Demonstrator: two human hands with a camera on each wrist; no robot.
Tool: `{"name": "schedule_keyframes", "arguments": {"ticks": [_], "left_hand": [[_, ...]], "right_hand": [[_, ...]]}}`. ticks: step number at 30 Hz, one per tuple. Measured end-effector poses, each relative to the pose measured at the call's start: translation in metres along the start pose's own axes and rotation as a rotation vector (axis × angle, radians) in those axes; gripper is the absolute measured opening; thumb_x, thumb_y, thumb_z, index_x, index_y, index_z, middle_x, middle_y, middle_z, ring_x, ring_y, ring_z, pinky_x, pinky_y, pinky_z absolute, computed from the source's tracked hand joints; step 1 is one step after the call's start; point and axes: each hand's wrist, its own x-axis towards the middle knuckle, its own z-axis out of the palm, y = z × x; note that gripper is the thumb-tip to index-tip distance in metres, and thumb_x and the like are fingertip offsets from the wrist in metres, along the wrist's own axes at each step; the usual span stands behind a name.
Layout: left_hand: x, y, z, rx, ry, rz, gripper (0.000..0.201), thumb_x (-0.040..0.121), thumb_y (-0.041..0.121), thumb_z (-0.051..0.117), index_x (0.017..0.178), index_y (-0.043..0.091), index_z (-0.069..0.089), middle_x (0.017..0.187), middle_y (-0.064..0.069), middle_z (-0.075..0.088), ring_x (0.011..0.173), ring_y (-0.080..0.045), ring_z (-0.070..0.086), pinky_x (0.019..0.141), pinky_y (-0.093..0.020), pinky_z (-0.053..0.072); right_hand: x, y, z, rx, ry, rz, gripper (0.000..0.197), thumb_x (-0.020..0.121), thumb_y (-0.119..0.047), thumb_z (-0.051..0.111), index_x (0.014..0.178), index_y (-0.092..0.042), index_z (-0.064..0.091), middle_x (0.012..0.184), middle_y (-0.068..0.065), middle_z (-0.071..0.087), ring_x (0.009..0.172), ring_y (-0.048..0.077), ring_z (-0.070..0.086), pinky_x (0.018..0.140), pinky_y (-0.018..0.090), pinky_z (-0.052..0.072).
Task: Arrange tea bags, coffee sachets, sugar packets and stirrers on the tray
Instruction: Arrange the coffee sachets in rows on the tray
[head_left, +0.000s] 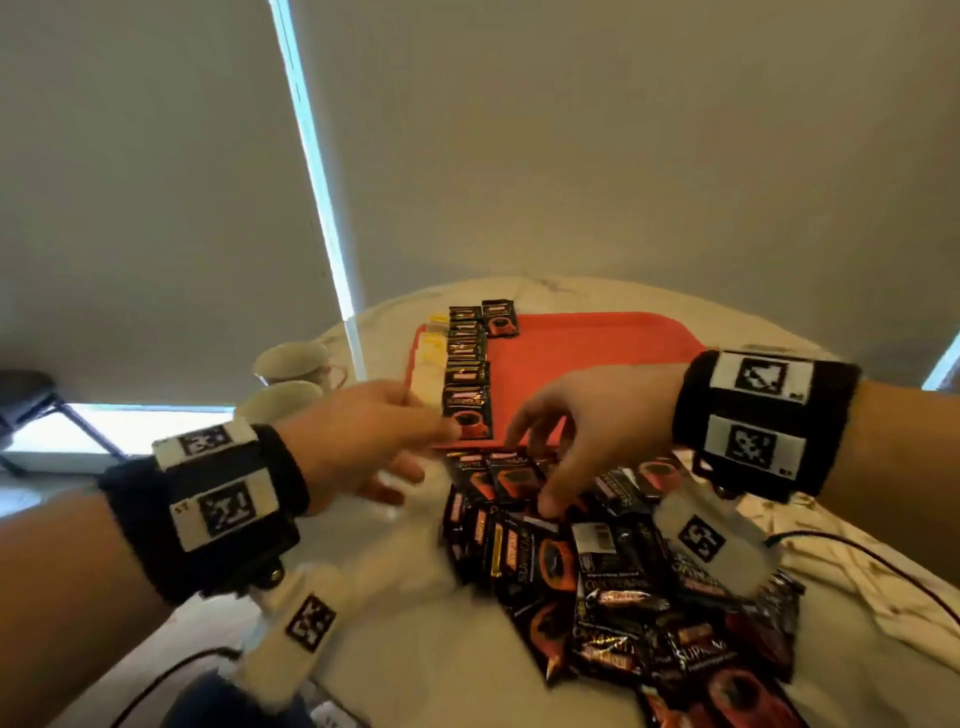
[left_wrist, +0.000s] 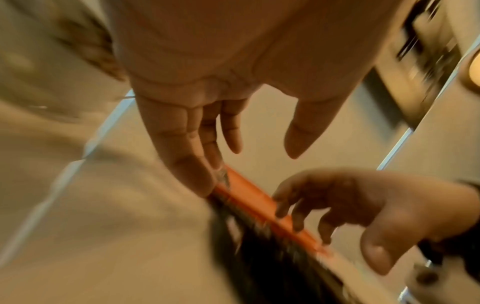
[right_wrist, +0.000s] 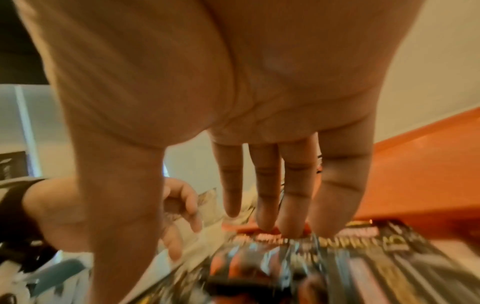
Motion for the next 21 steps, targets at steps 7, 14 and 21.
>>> {"name": "schedule_keyframes", "arguments": {"ticks": [7, 14, 21], "left_hand": [[-0.04, -0.012, 0.023, 0.163, -0.156, -0.172, 0.058, 0.071, 0.037, 0.095, 0.11, 0.024, 0.055, 0.114, -0.005, 0.063, 0.102, -0.03, 0.071, 0.082, -0.047, 0.065], [-0.015, -0.014, 0.049, 0.25, -0.148, -0.171, 0.036, 0.073, 0.015, 0.094, 0.105, 0.013, 0.077, 0.096, -0.012, 0.08, 0.087, -0.03, 0.079, 0.076, -0.046, 0.066], [-0.004, -0.016, 0.047, 0.109, -0.092, -0.251, 0.034, 0.081, 0.007, 0.087, 0.113, 0.008, 0.075, 0.106, -0.017, 0.078, 0.1, -0.035, 0.077, 0.078, -0.042, 0.065]], "right_hand": [[0.002, -0.02, 0.032, -0.224, -0.012, -0.028, 0.092, 0.062, -0.042, 0.095, 0.141, -0.043, 0.048, 0.128, -0.015, 0.06, 0.112, 0.012, 0.059, 0.095, 0.033, 0.053], [0.019, -0.033, 0.041, -0.242, 0.126, -0.081, 0.073, 0.061, -0.043, 0.093, 0.127, -0.037, 0.062, 0.113, -0.014, 0.066, 0.097, 0.01, 0.062, 0.082, 0.03, 0.056], [0.026, -0.024, 0.04, -0.13, 0.147, -0.023, 0.045, 0.067, -0.046, 0.091, 0.105, -0.028, 0.074, 0.103, -0.007, 0.073, 0.088, 0.011, 0.069, 0.075, 0.031, 0.061]]}}
